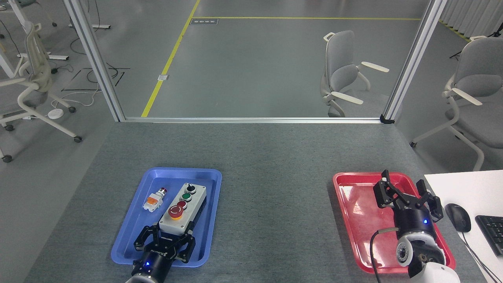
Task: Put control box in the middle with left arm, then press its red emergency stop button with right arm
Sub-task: 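Lift the control box with the left gripper and rotate it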
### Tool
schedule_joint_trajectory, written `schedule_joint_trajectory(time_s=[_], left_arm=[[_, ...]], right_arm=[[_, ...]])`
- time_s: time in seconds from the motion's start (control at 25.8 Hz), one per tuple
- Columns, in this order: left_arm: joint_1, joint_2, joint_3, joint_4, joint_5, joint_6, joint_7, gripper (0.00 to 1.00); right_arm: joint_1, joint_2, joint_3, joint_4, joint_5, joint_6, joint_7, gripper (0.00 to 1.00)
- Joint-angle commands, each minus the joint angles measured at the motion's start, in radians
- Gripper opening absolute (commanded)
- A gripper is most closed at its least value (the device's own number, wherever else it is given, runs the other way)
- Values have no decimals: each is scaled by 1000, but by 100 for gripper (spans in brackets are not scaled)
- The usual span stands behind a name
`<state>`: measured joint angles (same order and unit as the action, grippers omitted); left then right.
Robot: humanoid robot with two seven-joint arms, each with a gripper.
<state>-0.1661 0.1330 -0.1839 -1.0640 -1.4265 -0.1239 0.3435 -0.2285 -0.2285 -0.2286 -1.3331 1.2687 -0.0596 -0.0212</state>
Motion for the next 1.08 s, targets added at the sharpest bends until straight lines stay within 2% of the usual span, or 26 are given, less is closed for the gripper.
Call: schedule_joint_trajectory(time_s=[0.0, 0.19, 0.54, 1.05], left_arm=[[2, 8, -11, 29, -38, -16, 0, 0], [-12, 5, -54, 72, -108, -17, -6, 0], [-79, -24, -85, 153, -106, -11, -12, 0], [-125, -26, -72, 138, -86, -17, -14, 0]], right_arm=[[0, 0, 0, 0, 0, 0, 0, 98], [0, -2, 0, 0, 0, 0, 1, 98], [0, -5, 0, 0, 0, 0, 0, 98], [1, -6, 0, 2, 0, 0, 0, 98]])
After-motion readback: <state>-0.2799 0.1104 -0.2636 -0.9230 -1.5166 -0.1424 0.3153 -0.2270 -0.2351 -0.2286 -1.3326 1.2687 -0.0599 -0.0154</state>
